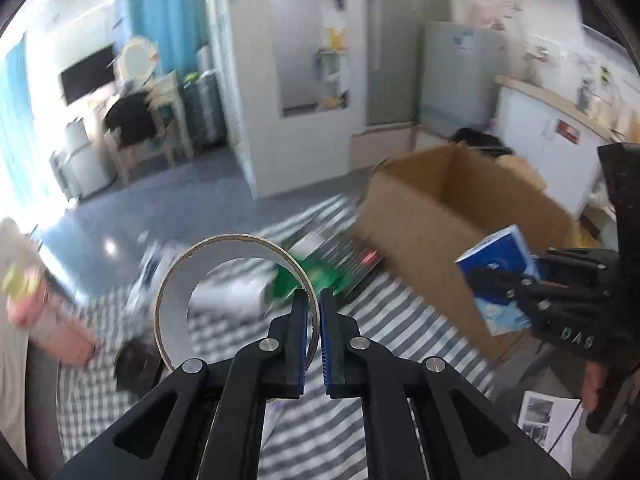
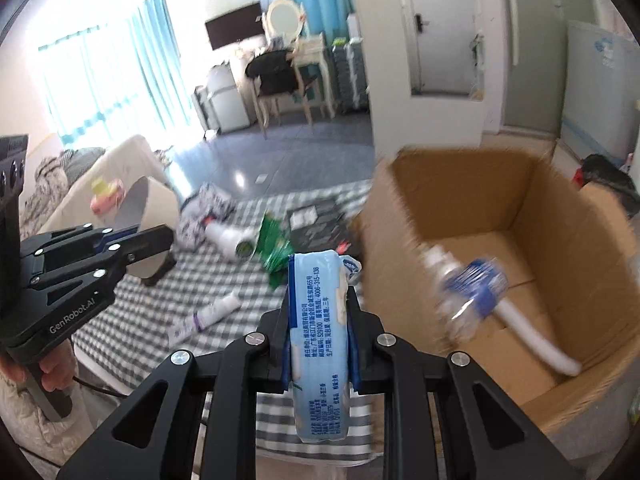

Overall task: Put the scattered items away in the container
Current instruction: 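Carry tissue pack and tape roll to the box and release both, then move both tools back over the table toward the green bag and black cup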

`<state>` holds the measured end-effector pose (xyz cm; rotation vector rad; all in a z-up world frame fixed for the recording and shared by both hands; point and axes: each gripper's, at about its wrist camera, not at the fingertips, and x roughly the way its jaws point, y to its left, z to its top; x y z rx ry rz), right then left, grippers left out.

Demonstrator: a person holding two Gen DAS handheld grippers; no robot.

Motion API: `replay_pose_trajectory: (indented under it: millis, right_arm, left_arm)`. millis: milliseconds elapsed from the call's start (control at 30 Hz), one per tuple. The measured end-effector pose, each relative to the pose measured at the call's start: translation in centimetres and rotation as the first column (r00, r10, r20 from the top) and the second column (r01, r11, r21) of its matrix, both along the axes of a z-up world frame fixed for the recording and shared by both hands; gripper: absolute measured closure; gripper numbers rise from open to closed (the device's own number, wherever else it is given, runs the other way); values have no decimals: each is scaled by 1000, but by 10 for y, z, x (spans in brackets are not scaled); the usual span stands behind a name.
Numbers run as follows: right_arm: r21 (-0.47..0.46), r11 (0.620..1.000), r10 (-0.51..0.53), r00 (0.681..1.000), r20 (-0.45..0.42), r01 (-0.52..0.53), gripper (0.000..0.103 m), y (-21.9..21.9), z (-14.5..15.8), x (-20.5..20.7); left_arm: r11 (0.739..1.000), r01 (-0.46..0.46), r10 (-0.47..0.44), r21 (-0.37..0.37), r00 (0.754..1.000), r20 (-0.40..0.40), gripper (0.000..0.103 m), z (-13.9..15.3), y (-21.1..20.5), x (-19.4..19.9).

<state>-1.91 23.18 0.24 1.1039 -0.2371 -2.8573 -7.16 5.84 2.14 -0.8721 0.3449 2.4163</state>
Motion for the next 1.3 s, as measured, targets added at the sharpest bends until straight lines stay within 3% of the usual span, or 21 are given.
replay_pose_trajectory:
  millis: [200,367,600,767,867,933,1033,1133,1300]
  right_arm:
    - [24,994,-108,991,-75,110,84,47,45,20]
    - [46,973,-220,972,-81,225,84,88,59,36]
    - [30,950,-312,950,24,312,84,128,29,35]
    - [29,942,-335,937,95,333,84,143,3,24]
    - [66,931,-365,923,123,360,81,147,-3,17]
    - [70,923,-384,913,135,378,76,152,-6,15]
    - [49,920,-391,910,136,388,68,155,-7,16]
    - [40,920,-390,911,130,389,65,155,-5,15]
    - [25,927,-376,922,95,375,60,147,4,19]
  left_arm:
    - [984,172,-169,38,984,-62,97,41,79,6]
    - [947,317,-312,58,947,-75,97,55,141,20]
    - [920,391,-391,-16,920,-19,97,22,210,17]
    - [924,377,-375,-61,926,51,95,-8,232,3]
    - [932,347,-344,-100,938,51,75,-18,232,3]
    - [944,302,-301,-133,953,27,50,-20,229,1]
    - [953,290,-289,-90,957,29,31,-17,217,-3]
    - [959,280,-279,-51,960,26,16,-10,206,-8]
    - [965,258,-259,-47,966,-10,13,0,191,-8]
